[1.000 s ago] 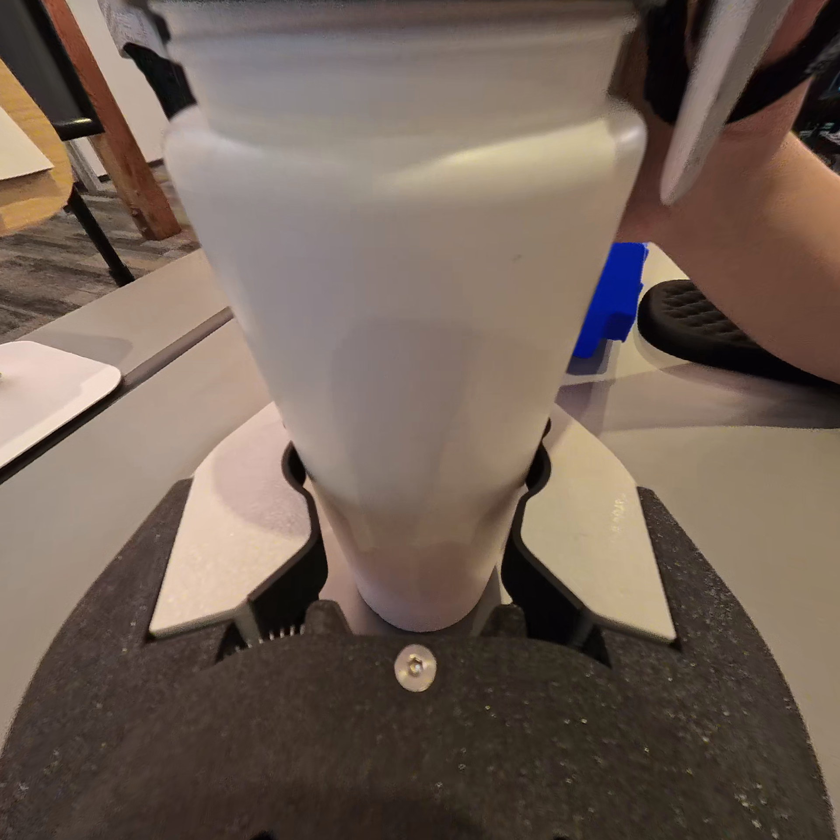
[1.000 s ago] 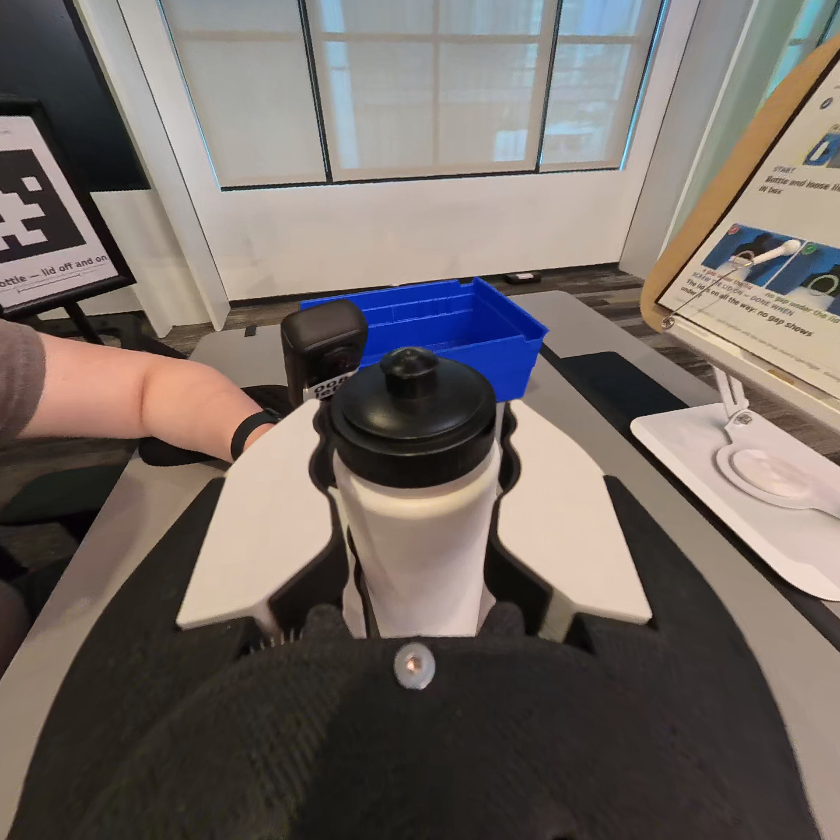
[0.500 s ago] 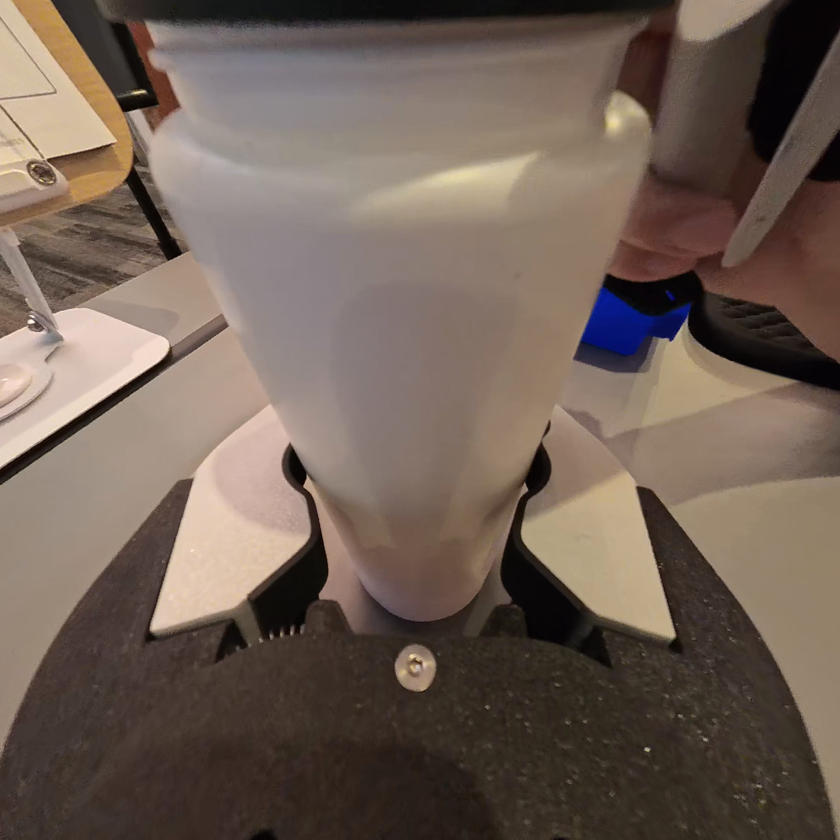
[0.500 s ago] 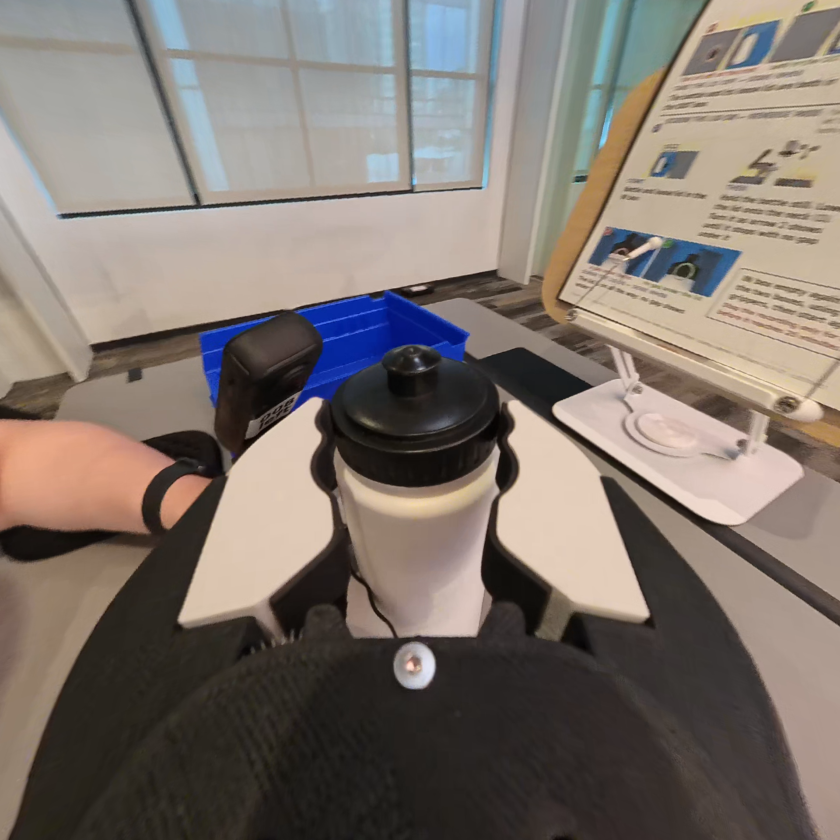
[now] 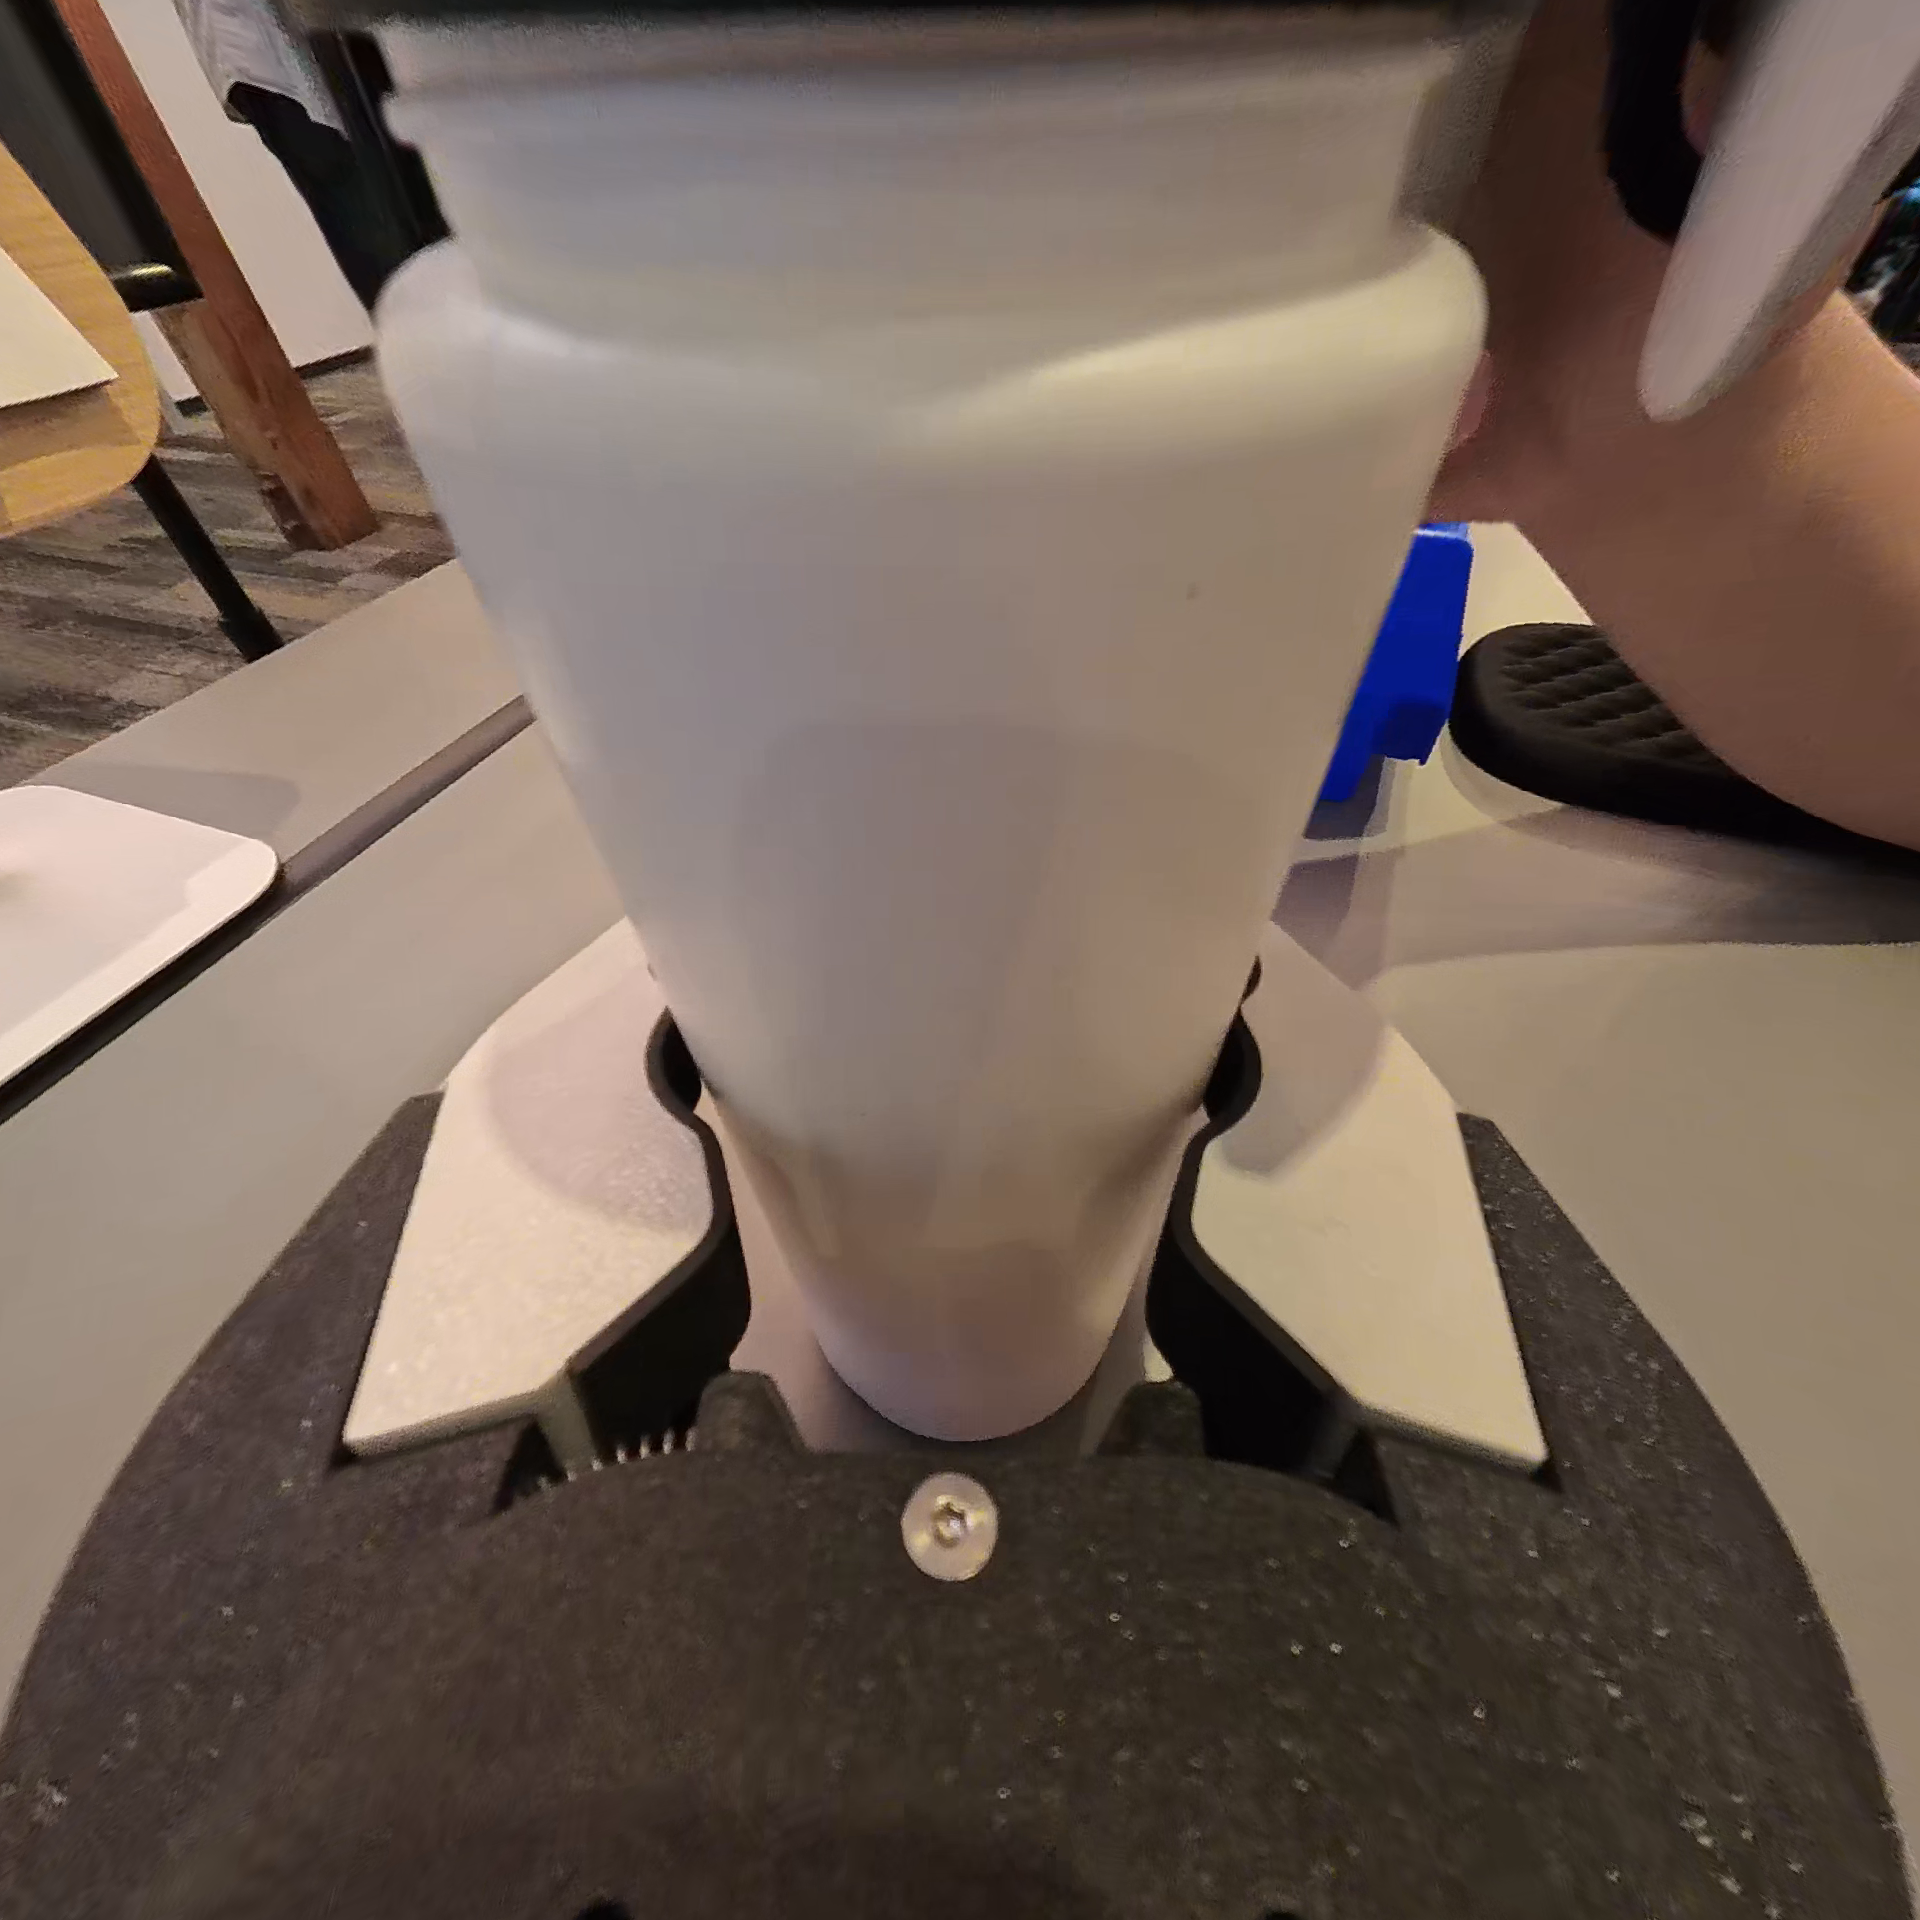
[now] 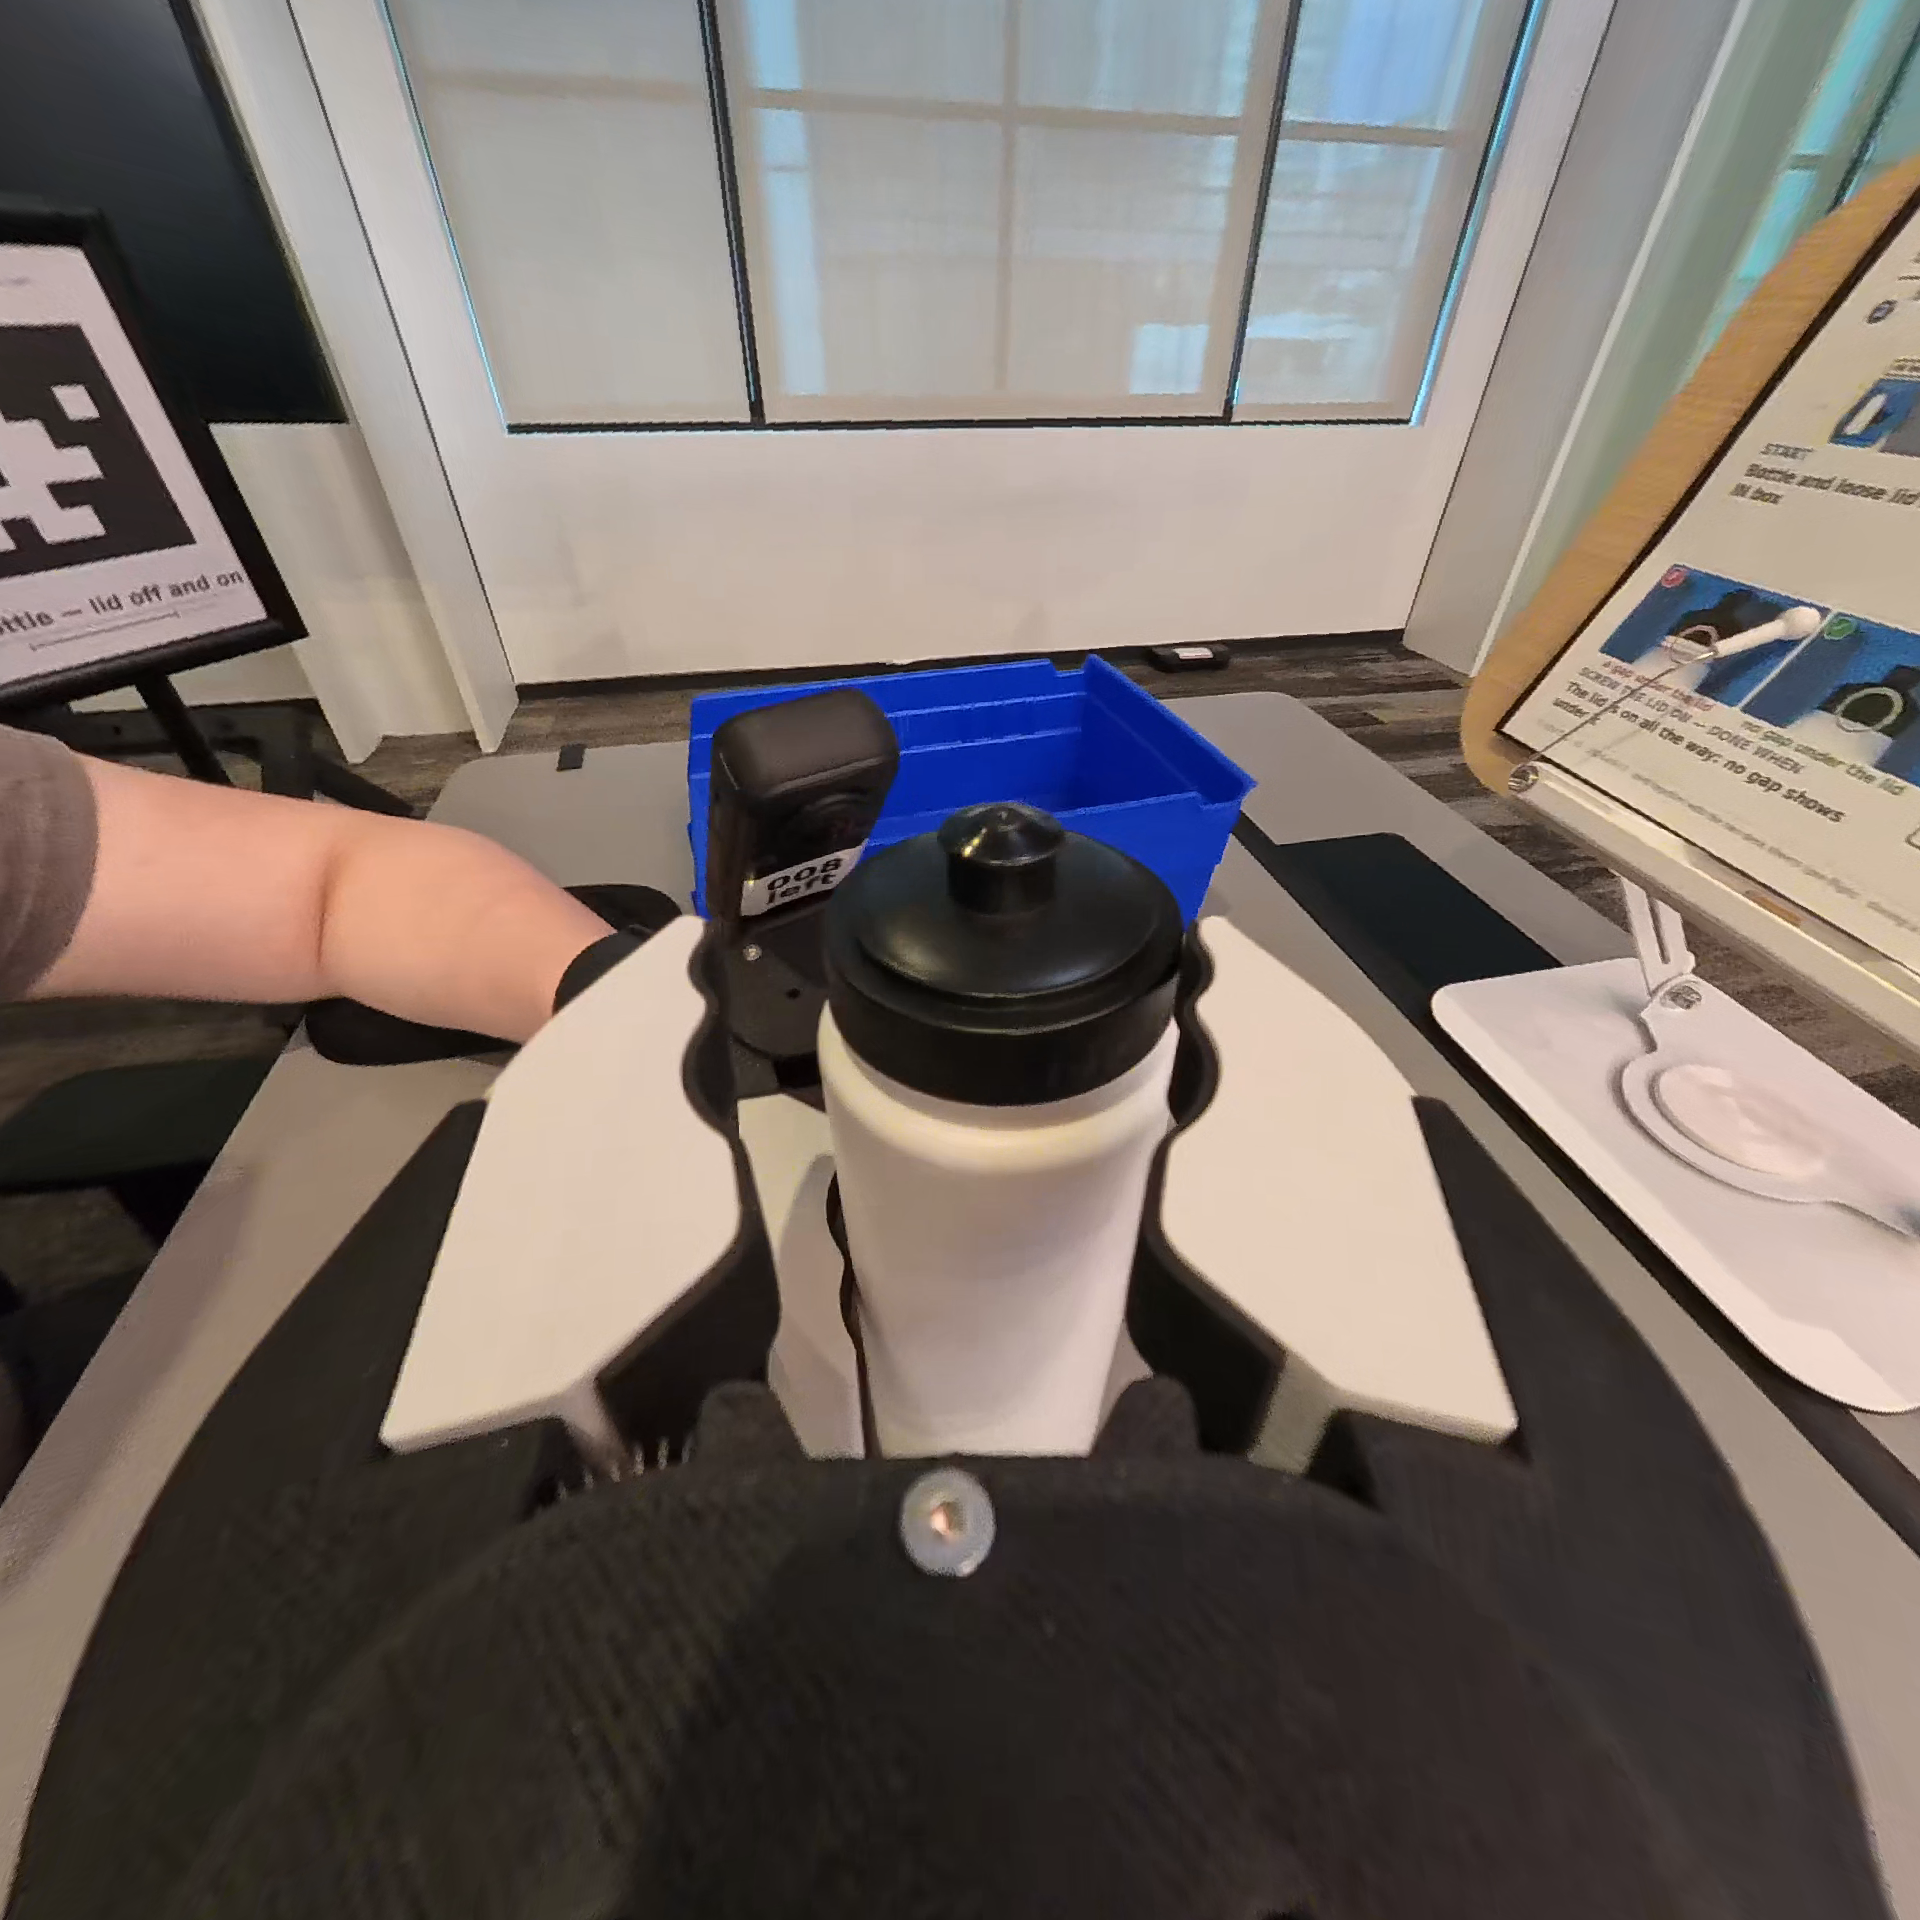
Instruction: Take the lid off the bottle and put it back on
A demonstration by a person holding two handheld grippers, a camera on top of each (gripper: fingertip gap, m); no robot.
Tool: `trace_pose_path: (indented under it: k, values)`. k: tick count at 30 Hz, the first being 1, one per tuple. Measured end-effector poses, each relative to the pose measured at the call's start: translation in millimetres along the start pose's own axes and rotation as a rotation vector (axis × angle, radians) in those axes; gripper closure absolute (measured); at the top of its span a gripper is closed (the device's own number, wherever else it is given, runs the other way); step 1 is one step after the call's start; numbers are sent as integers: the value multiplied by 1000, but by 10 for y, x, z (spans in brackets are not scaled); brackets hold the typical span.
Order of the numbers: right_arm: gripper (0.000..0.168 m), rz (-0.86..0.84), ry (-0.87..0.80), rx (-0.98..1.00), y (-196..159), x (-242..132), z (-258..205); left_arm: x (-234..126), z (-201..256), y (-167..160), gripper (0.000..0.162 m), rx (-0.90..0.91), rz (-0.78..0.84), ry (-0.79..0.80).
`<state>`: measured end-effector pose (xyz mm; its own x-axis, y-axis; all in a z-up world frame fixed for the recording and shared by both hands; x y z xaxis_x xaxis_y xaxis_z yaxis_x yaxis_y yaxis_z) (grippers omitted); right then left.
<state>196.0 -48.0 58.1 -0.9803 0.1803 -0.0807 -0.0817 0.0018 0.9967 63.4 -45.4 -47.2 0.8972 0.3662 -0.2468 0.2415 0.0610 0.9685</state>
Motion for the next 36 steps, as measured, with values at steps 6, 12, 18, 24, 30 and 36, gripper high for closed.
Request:
trace_pose_path:
  k: [6, 12, 18, 24, 30, 36]
  values:
    - [91, -84, -83, -30, -38, 85, -5, 1, 5, 2, 65, 4, -3, 2]
    - [97, 30, -287, 8, -112, 180, -91, -32, -52, -1, 65, -11, -17, 33]
    - [97, 7, -513, -13, -99, 248, -232, -22, -57, 6, 65, -18, -30, 83]
    - [97, -1, -470, -23, -82, 227, -206, -13, -65, 9, 65, -18, -33, 92]
    - [89, 50, -192, -17, -14, 124, -86, -34, -72, 2, 65, -11, -21, 62]
    - [90, 56, -88, 17, -6, 68, 24, -20, -82, 4, 65, -13, -21, 50]
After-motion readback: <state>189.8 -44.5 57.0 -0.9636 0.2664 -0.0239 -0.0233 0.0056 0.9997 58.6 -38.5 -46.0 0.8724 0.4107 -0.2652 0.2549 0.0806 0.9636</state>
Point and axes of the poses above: each gripper's, where its closed fingertips meet, x out along the fingers, y out of its top, z = x × y across the jaws, the point moved 9 cm from there along -x, back along the fingers
